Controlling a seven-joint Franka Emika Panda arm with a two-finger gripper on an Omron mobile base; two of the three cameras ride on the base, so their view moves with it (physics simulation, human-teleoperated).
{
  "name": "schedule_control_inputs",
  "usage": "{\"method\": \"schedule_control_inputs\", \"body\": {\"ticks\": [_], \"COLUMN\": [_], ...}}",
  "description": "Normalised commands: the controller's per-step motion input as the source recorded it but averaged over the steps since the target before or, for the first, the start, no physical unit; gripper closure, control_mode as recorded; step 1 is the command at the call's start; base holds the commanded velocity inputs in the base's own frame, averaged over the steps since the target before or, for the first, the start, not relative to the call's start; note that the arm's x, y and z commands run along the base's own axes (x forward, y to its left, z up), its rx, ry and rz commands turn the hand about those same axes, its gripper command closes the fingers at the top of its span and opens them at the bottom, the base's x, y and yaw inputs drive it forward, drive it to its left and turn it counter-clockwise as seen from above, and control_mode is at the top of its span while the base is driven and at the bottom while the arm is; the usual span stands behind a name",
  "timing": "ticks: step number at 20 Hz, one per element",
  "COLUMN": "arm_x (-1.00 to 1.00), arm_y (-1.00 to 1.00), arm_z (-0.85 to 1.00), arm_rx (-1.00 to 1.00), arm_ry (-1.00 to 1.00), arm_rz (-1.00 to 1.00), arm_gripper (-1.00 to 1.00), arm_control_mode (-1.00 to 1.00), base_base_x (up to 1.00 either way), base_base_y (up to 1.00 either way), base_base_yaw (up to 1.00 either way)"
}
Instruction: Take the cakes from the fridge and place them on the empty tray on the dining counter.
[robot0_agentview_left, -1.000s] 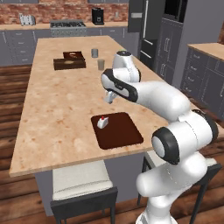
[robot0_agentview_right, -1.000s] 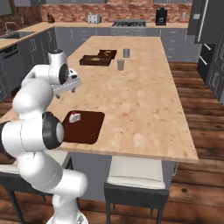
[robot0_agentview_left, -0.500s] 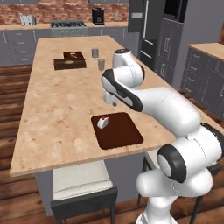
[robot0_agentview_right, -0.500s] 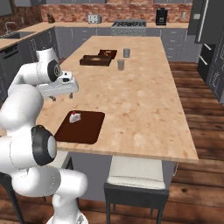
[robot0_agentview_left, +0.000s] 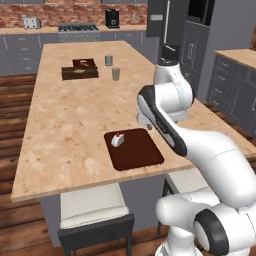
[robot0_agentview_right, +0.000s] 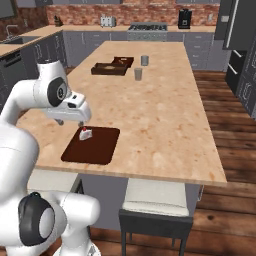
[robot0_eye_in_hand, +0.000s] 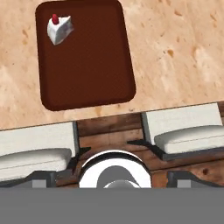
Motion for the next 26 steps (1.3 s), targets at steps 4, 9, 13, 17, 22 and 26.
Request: {"method": "schedule_control_inputs", "body": {"ticks": [4,9,13,17,22,26], "arm_x": [-1.0,-1.0,-0.87,-0.5,-0.5,-0.57], "arm_y": [-0.13,-0.02,-0.11,-0.1,-0.02,-0.01], "arm_z": [0.37,0.32,0.12,0.0,0.0,-0.01], "arm_rx": [0.06,0.0,0.0,0.0,0.0,0.0], "arm_ry": [-0.04,-0.01,0.01,0.01,0.0,0.0], "arm_rz": [-0.21,-0.05,0.0,0.0,0.0,0.0], "arm_gripper": [-1.0,-1.0,-1.0,-1.0,-1.0,-1.0], "arm_control_mode": [-1.0,-1.0,-1.0,-1.0,-1.0,-1.0], "base_base_x": [0.0,0.0,0.0,0.0,0.0,0.0], "base_base_y": [0.0,0.0,0.0,0.0,0.0,0.0], "base_base_yaw": [0.0,0.0,0.0,0.0,0.0,0.0]}}
